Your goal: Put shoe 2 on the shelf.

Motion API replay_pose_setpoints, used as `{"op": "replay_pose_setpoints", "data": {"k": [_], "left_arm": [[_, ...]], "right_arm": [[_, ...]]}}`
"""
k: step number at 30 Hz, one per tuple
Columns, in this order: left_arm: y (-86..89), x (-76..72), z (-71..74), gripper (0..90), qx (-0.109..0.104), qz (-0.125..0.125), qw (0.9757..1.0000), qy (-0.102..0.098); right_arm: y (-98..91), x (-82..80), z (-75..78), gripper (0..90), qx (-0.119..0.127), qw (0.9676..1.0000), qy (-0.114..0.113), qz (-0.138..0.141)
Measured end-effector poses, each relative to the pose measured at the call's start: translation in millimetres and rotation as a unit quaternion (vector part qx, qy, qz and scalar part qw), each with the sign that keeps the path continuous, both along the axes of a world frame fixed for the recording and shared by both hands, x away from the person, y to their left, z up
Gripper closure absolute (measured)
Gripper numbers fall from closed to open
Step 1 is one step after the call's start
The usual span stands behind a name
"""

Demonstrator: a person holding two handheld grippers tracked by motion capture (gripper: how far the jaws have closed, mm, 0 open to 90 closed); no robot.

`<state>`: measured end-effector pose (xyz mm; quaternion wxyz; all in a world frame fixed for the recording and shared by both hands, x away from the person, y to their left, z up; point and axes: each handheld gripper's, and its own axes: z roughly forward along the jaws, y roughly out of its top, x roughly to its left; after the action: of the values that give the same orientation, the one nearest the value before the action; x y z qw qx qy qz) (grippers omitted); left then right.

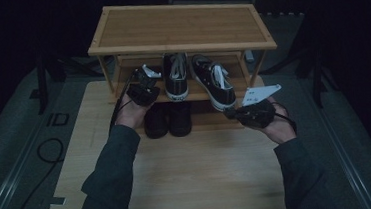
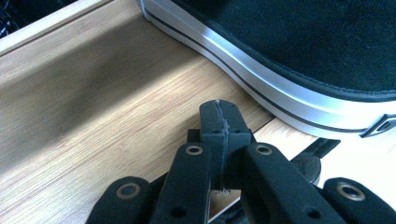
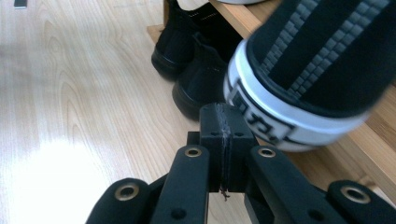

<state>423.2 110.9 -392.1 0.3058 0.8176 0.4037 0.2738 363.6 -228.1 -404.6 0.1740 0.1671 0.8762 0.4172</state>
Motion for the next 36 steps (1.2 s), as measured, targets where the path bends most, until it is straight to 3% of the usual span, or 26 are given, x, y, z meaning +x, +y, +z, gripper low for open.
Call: {"op": "replay_pose_setpoints", "data": {"k": [7, 16, 36], "left_arm": [[0.1, 0.0, -0.1, 90.0, -0.001, 0.0, 1.0, 0.0], [-0.3, 0.2, 0.0, 90.0, 0.001, 0.001, 1.0, 0.0], [-0.6, 0.9, 0.0, 90.0, 0.002, 0.001, 1.0, -0.001]], "right_arm": [[-11.1, 1.0, -1.7, 89.9, 0.007, 0.9999, 0.0, -0.013], [-10.5, 2.8, -1.9, 90.0, 0.022, 0.9997, 0.001, -0.014], [14.2, 8.8, -2.9, 90.0, 0.031, 0.9995, -0.008, -0.007]]}}
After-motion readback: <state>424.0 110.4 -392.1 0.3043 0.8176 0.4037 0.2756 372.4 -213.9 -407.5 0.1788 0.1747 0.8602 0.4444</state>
